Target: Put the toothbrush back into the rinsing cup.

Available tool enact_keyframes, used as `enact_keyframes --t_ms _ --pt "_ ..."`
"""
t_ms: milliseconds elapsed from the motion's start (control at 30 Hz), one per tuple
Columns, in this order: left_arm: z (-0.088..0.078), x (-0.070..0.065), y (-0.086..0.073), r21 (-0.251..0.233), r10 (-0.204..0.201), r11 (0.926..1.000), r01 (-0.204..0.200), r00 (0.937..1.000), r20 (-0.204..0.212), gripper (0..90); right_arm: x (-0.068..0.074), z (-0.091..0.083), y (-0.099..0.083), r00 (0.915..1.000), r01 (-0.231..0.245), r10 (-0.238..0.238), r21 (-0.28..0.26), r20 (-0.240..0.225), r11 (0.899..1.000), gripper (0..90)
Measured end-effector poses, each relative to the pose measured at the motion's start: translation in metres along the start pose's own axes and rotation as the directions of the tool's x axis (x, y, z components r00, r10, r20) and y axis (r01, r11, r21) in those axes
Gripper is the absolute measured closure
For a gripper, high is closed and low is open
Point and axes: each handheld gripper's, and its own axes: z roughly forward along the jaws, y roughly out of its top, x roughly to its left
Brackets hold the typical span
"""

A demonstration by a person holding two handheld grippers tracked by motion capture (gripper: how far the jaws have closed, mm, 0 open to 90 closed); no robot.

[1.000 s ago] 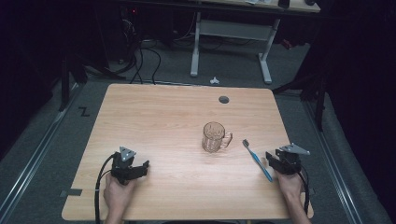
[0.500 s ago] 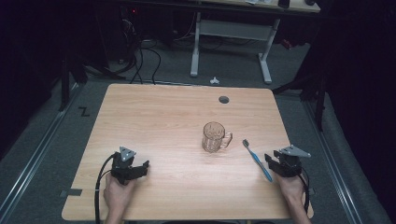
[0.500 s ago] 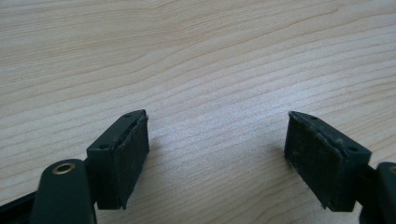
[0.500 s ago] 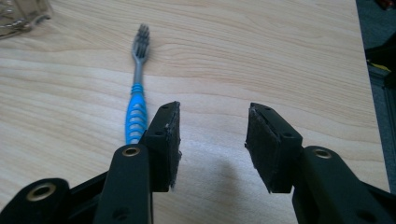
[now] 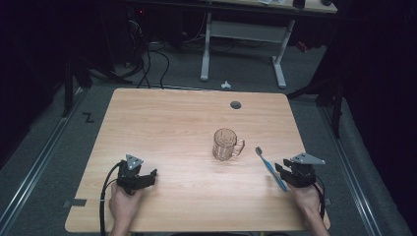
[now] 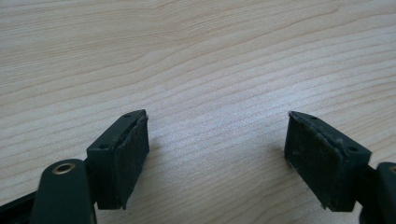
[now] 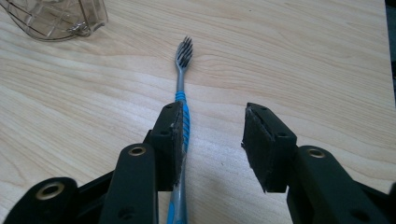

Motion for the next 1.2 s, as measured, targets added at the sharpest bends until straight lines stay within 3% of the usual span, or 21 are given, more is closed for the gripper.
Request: enact_keyframes --t_ms 567,967,1200 --pt "0.000 0.000 0.000 0.001 0.001 1.0000 -0.001 1.0000 -0.001 22.4 0.004 0.003 0.018 0.9983 0.035 -0.032 0.058 -0.049 0.998 64.9" --pt "0.000 0.000 0.000 0.000 0.001 1.0000 -0.001 1.0000 -0.001 22.4 0.006 0.017 0.036 0.9946 0.079 -0.067 0.162 -0.079 0.984 66.3" --pt "0.000 0.000 0.000 0.000 0.001 1.0000 -0.001 1.0000 0.000 22.3 0.007 0.018 0.046 0.9929 0.099 -0.085 0.182 -0.083 0.978 68.8"
